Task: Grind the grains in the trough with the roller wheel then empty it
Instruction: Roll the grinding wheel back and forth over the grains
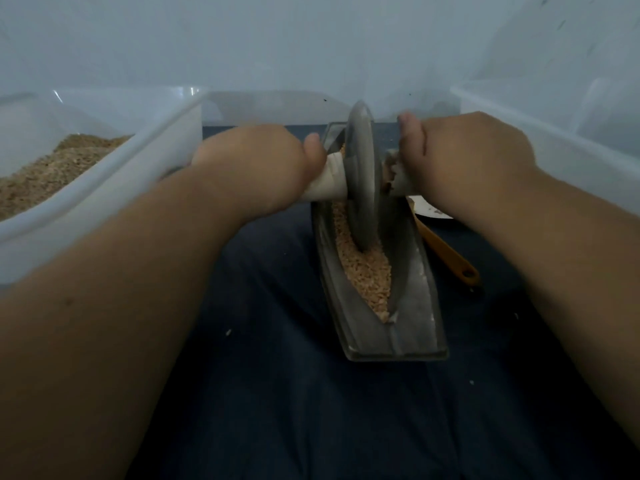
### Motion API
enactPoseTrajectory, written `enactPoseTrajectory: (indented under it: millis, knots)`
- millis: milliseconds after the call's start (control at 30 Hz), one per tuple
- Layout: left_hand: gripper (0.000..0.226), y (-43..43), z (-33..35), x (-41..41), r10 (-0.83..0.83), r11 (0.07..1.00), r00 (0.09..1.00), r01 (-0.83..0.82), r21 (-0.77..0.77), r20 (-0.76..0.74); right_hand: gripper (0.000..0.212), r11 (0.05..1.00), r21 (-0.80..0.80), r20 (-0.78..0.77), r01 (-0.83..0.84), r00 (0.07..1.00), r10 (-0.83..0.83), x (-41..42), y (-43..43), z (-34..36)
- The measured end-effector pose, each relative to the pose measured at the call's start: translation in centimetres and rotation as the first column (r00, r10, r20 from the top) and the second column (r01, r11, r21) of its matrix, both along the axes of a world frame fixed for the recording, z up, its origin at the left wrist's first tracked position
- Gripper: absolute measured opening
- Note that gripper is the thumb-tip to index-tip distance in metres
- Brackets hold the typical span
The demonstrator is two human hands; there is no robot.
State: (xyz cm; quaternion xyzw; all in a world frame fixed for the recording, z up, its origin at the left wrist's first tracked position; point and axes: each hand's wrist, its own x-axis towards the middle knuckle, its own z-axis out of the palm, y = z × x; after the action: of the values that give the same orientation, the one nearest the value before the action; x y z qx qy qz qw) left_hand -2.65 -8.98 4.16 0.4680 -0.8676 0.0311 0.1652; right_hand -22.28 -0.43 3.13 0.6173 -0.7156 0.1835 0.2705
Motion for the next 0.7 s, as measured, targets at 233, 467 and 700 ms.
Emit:
enactPoseTrajectory:
  millis: [233, 467, 700]
  knots:
    - [0.046, -0.3, -1.2, -1.1, -0.001, 0.906, 0.999, -0.018, -0.424, -0.045, 0.048, 0.997, -0.073, -0.013, 0.015, 1.000, -0.017, -0.8, -2.0, -0.9]
    - [0.054, 0.2, 1.0, 0.3, -0.115, 0.993, 0.992, 0.114, 0.016, 0.059, 0.049, 0.952, 0.297, 0.173, -0.070, 0.985, 0.019, -0.4, -0.2, 1.2]
    - [0.073, 1.6, 2.3, 1.5, -0.156, 0.911, 0.986, 0.121, 0.395, 0.058, 0.049, 0.958, 0.261, 0.196, -0.118, 0.978, 0.067, -0.1, 2.0, 0.9]
